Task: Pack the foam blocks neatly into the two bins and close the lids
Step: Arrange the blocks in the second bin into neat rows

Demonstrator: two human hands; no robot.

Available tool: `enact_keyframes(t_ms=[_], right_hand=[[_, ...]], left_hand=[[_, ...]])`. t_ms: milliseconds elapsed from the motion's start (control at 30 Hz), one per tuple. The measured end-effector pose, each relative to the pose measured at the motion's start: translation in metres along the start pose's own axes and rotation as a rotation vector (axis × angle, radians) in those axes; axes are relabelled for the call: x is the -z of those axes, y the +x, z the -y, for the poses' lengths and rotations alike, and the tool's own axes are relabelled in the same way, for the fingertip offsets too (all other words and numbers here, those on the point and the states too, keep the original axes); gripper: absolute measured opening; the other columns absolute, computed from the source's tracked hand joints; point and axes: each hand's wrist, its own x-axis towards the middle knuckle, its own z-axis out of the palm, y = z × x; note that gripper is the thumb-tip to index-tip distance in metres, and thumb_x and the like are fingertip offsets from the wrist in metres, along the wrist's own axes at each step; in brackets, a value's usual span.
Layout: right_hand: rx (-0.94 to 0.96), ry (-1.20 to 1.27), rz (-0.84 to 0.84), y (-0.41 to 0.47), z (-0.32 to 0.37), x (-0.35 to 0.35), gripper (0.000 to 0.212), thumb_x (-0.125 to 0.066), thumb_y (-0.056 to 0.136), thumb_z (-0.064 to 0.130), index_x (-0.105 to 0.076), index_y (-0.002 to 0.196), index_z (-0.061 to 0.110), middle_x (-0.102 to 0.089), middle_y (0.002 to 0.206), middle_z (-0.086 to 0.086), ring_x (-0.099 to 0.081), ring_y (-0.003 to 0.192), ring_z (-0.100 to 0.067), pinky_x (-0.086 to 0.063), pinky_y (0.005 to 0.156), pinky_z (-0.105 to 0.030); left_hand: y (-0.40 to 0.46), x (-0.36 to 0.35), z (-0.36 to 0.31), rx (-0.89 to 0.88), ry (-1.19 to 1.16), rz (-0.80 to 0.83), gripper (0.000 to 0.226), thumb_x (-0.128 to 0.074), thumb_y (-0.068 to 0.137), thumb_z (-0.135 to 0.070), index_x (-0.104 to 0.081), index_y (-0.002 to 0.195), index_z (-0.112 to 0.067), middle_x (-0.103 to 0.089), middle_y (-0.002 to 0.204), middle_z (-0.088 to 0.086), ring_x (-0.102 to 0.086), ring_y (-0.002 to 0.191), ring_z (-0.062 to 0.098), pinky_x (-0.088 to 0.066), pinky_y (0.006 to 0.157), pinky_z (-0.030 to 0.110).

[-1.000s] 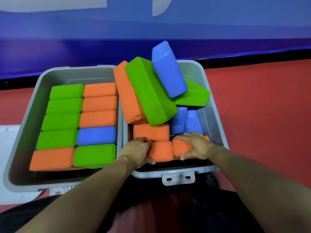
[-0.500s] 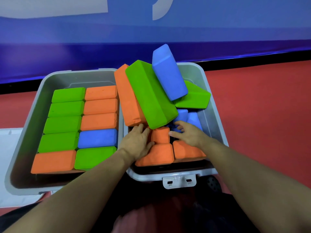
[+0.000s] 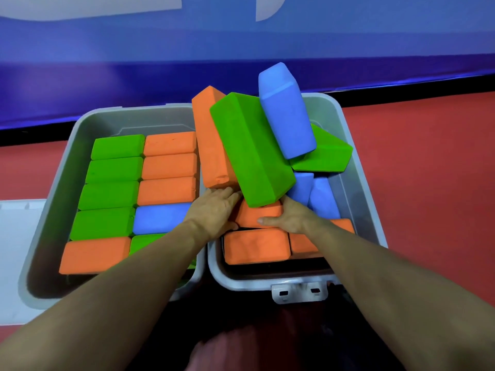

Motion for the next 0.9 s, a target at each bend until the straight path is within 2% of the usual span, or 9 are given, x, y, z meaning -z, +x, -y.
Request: enact_keyframes(t_ms=[133, 233, 300, 367, 400, 533, 667, 767, 900], right_hand=[[0.033, -0.035, 0.045, 0.008, -0.004, 0.001, 0.102, -0.081, 0.077, 0.054, -0.026, 0.157, 0.023, -0.047, 0.153, -0.003, -0.048, 0.138, -0.022, -0.037, 0.115, -0.033], [0.045, 0.016, 0.043, 0.012, -0.005, 0.006, 0.089, -0.082, 0.081, 0.043, -0.036, 0.153, 0.015, -0.051, 0.150, -0.004, -0.050, 0.136, -0.020, -0.037, 0.113, -0.028], [0.044, 0.020, 0.018, 0.014, -0.006, 0.010, 0.093, -0.083, 0.073, 0.055, -0.044, 0.149, 0.016, -0.055, 0.147, -0.002, -0.053, 0.132, -0.019, -0.041, 0.112, -0.032], [0.054, 0.003, -0.001, 0.019, -0.012, 0.012, 0.113, -0.077, 0.054, 0.081, -0.049, 0.145, 0.021, -0.058, 0.143, 0.002, -0.056, 0.130, -0.017, -0.045, 0.110, -0.037], [0.065, 0.003, 0.006, 0.022, -0.015, 0.014, 0.116, -0.075, 0.050, 0.084, -0.051, 0.144, 0.021, -0.059, 0.142, 0.004, -0.057, 0.129, -0.017, -0.046, 0.110, -0.037], [0.111, 0.028, 0.042, 0.018, -0.014, 0.028, 0.090, -0.084, 0.068, 0.059, -0.054, 0.142, 0.018, -0.062, 0.137, 0.004, -0.061, 0.121, -0.017, -0.049, 0.105, -0.040], [0.132, 0.114, 0.147, 0.018, -0.010, 0.038, 0.069, -0.085, 0.080, 0.035, -0.054, 0.139, 0.016, -0.070, 0.121, -0.004, -0.076, 0.081, -0.026, -0.061, 0.081, -0.051], [0.133, 0.153, 0.205, 0.017, -0.004, 0.044, 0.066, -0.083, 0.083, 0.025, -0.051, 0.141, 0.015, -0.068, 0.124, -0.009, -0.076, 0.082, -0.033, -0.060, 0.078, -0.058], [0.121, 0.165, 0.259, 0.017, 0.002, 0.049, 0.067, -0.082, 0.083, 0.024, -0.050, 0.142, 0.015, -0.066, 0.128, -0.012, -0.074, 0.087, -0.042, -0.059, 0.079, -0.061]], left_hand=[[0.001, -0.002, 0.001, -0.018, 0.043, 0.000, 0.087, -0.074, 0.080, -0.051, -0.037, 0.151, -0.018, -0.050, 0.136, 0.003, -0.049, 0.126, 0.025, -0.030, 0.106, 0.036], [0.001, -0.004, 0.002, -0.013, 0.082, 0.005, 0.087, -0.072, 0.081, -0.053, -0.034, 0.152, -0.018, -0.049, 0.139, 0.002, -0.047, 0.129, 0.023, -0.029, 0.109, 0.035], [0.003, -0.003, 0.001, -0.007, 0.096, 0.000, 0.087, -0.071, 0.082, -0.053, -0.033, 0.152, -0.019, -0.048, 0.137, 0.001, -0.046, 0.129, 0.022, -0.028, 0.109, 0.033], [0.004, -0.002, 0.000, -0.004, 0.105, -0.004, 0.087, -0.072, 0.082, -0.054, -0.033, 0.152, -0.019, -0.048, 0.136, 0.000, -0.047, 0.128, 0.021, -0.028, 0.108, 0.033], [0.004, -0.003, 0.001, 0.000, 0.104, -0.005, 0.087, -0.072, 0.081, -0.054, -0.034, 0.151, -0.019, -0.049, 0.135, 0.000, -0.048, 0.127, 0.021, -0.028, 0.107, 0.033], [0.007, -0.003, 0.000, 0.027, 0.049, -0.031, 0.086, -0.074, 0.079, -0.055, -0.035, 0.149, -0.021, -0.054, 0.131, 0.001, -0.053, 0.123, 0.023, -0.028, 0.100, 0.034], [0.010, 0.004, 0.004, 0.015, -0.066, -0.022, 0.081, -0.074, 0.081, -0.050, -0.039, 0.147, -0.019, -0.055, 0.133, 0.005, -0.051, 0.127, 0.026, -0.028, 0.101, 0.034], [0.008, 0.007, 0.009, -0.024, -0.055, -0.016, 0.077, -0.071, 0.084, -0.053, -0.041, 0.146, -0.017, -0.055, 0.133, 0.006, -0.050, 0.127, 0.027, -0.028, 0.103, 0.037], [0.003, 0.007, 0.015, -0.085, 0.035, -0.037, 0.078, -0.061, 0.088, -0.061, -0.039, 0.149, -0.018, -0.055, 0.141, 0.003, -0.048, 0.132, 0.026, -0.021, 0.110, 0.040]])
